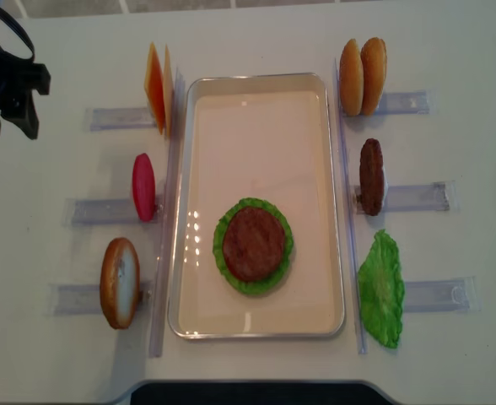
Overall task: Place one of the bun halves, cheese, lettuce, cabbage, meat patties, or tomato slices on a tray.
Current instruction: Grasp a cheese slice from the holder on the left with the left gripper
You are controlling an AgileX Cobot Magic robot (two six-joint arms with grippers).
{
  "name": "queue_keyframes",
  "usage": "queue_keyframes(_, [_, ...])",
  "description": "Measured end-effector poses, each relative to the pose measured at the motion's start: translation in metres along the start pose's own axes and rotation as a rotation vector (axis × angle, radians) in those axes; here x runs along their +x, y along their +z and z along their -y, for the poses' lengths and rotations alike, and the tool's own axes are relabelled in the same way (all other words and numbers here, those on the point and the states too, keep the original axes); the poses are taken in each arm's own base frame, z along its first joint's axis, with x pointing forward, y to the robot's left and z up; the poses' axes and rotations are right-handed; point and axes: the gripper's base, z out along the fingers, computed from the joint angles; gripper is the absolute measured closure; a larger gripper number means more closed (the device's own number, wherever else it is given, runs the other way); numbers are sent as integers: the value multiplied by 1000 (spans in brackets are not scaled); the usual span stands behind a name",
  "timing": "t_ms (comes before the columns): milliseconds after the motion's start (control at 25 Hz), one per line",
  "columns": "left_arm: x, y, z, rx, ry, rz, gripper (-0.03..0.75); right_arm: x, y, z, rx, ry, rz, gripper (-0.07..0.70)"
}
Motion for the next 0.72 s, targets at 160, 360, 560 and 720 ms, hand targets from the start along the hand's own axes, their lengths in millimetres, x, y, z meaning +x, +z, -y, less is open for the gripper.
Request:
queue_keyframes(160, [0, 1, 0, 0, 0, -2, 307, 0, 0, 0, 1, 0, 0, 111])
queue_keyframes(360, [0, 1, 0, 0, 1, -3, 307, 0, 0, 0, 1, 0, 0, 111])
queue_keyframes(560, [-10, 10, 3, -1, 0, -23, 307, 0, 0, 0, 1, 0, 0, 111])
queue_keyframes(720, [-39, 18, 6, 2, -18, -11, 307, 0, 0, 0, 1, 0, 0, 111])
